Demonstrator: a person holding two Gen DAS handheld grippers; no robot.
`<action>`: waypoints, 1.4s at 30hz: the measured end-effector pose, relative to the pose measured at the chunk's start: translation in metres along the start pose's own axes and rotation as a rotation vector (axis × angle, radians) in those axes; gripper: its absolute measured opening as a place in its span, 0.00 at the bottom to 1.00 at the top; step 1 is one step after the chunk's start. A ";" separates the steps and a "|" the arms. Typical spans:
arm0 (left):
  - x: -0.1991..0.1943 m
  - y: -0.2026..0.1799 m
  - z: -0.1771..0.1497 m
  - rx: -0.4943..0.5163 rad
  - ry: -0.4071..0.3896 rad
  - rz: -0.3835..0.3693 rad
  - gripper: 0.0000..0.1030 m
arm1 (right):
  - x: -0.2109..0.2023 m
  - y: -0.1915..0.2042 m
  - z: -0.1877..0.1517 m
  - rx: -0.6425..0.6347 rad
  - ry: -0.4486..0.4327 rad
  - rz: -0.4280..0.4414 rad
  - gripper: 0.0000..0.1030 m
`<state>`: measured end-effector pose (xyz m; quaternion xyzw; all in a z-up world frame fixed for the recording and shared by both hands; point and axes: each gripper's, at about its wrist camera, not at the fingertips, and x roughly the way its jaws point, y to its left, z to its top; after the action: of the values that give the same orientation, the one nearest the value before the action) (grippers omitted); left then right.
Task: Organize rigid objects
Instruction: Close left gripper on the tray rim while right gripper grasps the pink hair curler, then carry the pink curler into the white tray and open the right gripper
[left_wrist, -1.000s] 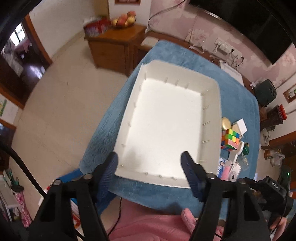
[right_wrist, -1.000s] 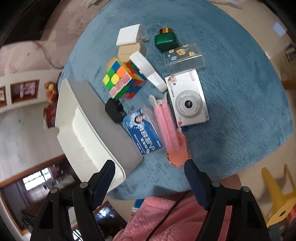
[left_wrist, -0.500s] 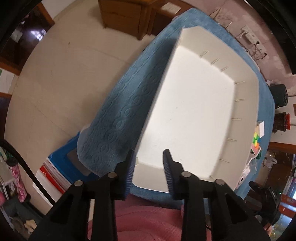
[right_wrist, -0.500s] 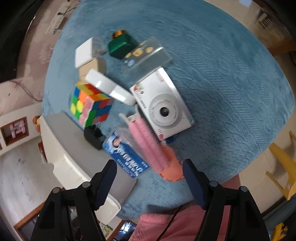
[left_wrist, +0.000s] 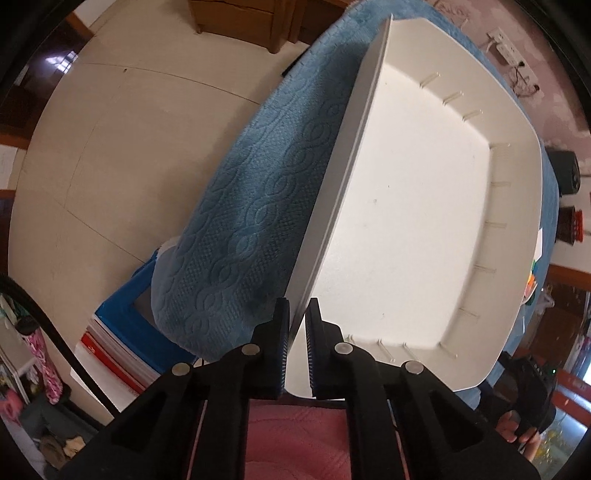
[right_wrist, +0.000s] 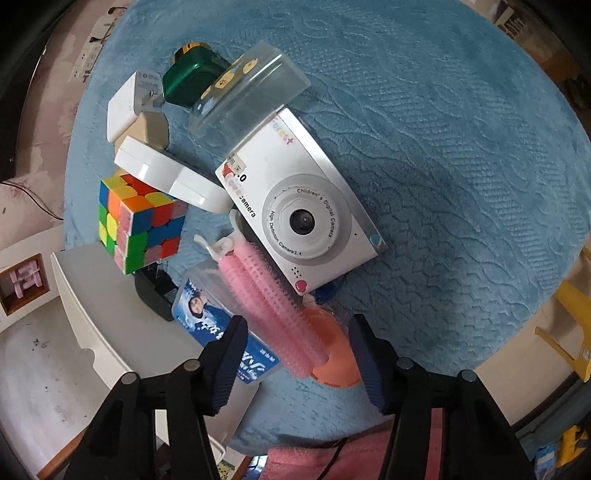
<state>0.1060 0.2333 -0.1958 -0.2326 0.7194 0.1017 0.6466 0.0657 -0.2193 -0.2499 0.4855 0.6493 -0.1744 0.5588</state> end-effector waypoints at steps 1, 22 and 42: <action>0.001 0.000 0.002 0.005 0.007 0.000 0.08 | 0.001 0.001 -0.001 0.000 -0.004 0.001 0.51; 0.012 -0.007 0.019 0.081 0.039 0.065 0.08 | 0.007 0.041 -0.030 -0.047 -0.072 0.062 0.27; 0.008 -0.014 0.030 0.161 0.022 0.103 0.09 | -0.047 0.066 -0.079 -0.321 -0.262 0.172 0.24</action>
<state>0.1387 0.2329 -0.2056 -0.1435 0.7432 0.0743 0.6493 0.0719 -0.1486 -0.1619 0.4171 0.5470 -0.0821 0.7212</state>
